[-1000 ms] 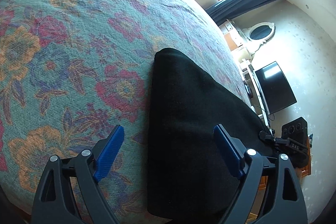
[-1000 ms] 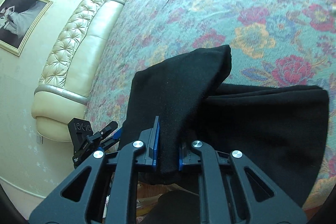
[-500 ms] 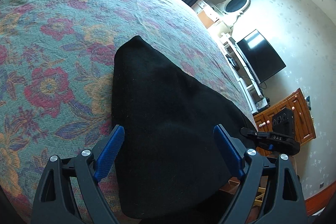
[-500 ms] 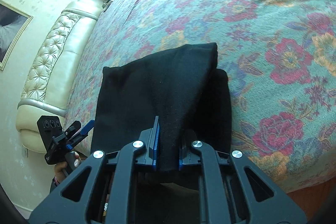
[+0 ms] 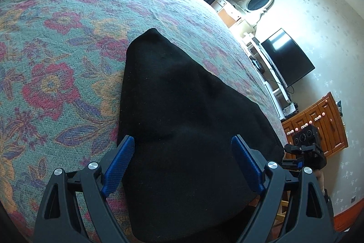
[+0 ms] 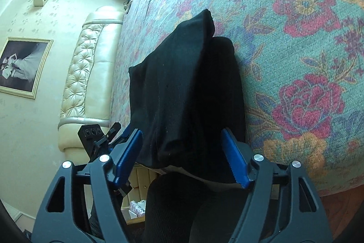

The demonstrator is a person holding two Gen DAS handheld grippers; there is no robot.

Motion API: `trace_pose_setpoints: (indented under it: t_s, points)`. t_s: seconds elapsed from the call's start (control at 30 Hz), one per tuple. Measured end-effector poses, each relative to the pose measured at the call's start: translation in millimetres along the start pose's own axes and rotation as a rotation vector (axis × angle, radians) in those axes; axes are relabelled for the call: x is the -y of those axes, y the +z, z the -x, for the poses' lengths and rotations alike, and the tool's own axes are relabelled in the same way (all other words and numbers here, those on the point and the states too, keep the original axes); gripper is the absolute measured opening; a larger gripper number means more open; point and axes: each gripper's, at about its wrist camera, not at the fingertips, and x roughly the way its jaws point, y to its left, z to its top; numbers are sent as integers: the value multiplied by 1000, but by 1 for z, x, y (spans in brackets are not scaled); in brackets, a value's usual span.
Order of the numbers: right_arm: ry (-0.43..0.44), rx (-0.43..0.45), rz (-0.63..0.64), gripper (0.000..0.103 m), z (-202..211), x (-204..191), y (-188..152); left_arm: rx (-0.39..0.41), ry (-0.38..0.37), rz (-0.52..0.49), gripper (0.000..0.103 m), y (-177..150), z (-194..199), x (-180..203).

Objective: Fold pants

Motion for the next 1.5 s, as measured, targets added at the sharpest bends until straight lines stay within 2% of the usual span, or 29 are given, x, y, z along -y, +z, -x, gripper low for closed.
trace_pose_setpoints:
  t_s: [0.03, 0.07, 0.17, 0.3, 0.4, 0.43, 0.6, 0.67, 0.73, 0.77, 0.8, 0.87, 1.0, 1.17, 1.23, 1.37, 1.5]
  points:
    - [-18, -2, 19, 57, -1, -1, -1, 0, 3, -1, 86, -1, 0, 0]
    - [-42, -8, 44, 28, -1, -3, -3, 1, 5, -1, 86, -2, 0, 0]
    - [-75, -19, 80, 18, -3, -10, -3, 4, 2, 2, 86, -3, 0, -1]
    - [-81, -2, 93, 15, 7, -18, -7, 5, -7, 4, 86, -3, 0, -5]
    - [-150, -11, 97, 15, 4, -13, -11, 2, -14, 2, 86, -4, -2, -7]
    - [-165, -18, 95, 16, 0, -8, -11, 0, -14, -3, 86, -4, -3, -8]
    - [-66, -29, 0, 23, 1, 12, -11, -2, 13, -69, 86, -9, -5, -4]
    - [-85, -29, 24, 28, 7, 7, -12, -7, 18, -90, 86, -9, -5, -3]
    - [-102, -9, 23, 41, 16, 6, -13, -9, 2, -75, 86, -6, -1, -5]
    - [-133, 11, 22, 66, 22, 6, -12, -9, -12, -58, 86, -3, 2, -7]
    - [-191, 35, 34, 73, 27, 6, -13, -5, -25, -36, 86, -1, 4, -10]
    - [-272, 57, 64, 73, 30, 6, -13, 0, -24, -4, 86, 3, 9, -17]
    - [-229, 87, 16, 73, 33, 19, -12, 19, -63, 51, 86, 7, 19, -33]
    - [-147, 95, -17, 73, 27, 23, -6, -16, -199, 194, 86, 5, 15, -54]
    - [-109, 102, -38, 73, 22, 25, 1, -40, -224, 232, 86, 3, 7, -59]
    - [-61, 78, -85, 74, 4, 34, 16, -56, -209, 206, 86, 0, -2, -58]
    - [-50, 61, -74, 86, -14, 31, 23, -88, -190, 152, 86, 5, -8, -49]
